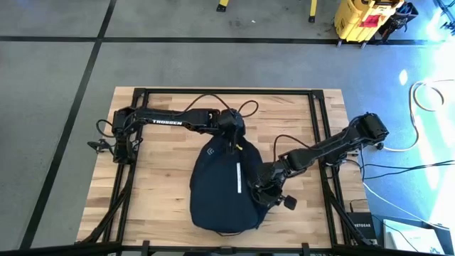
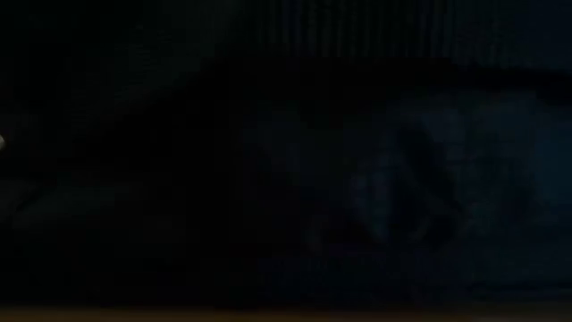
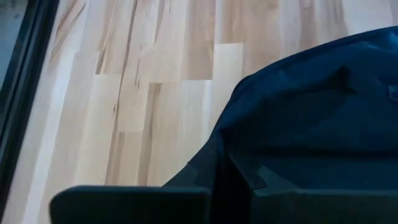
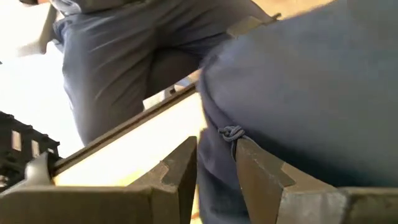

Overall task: Unpack backpack
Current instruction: Open the black backpack

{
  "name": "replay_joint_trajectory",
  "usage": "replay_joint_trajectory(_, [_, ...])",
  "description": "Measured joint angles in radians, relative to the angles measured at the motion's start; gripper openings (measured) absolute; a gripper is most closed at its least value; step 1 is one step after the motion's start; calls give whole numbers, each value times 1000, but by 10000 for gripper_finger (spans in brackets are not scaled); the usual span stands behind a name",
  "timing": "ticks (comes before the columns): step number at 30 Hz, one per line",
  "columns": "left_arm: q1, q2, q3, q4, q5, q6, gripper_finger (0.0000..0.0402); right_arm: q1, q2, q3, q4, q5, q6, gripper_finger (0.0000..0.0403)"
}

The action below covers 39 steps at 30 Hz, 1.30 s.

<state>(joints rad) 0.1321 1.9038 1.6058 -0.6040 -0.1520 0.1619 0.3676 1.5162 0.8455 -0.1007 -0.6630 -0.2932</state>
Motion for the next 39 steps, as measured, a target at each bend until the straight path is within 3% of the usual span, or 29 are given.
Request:
replay_joint_trajectory(15, [102,0,0,-8,-11,14,0,59,-75,0,3,95,31,92])
replay_joint_trajectory(39, [199,0,0,47,1,-31,0,58,-13,0,226,208,-23,92])
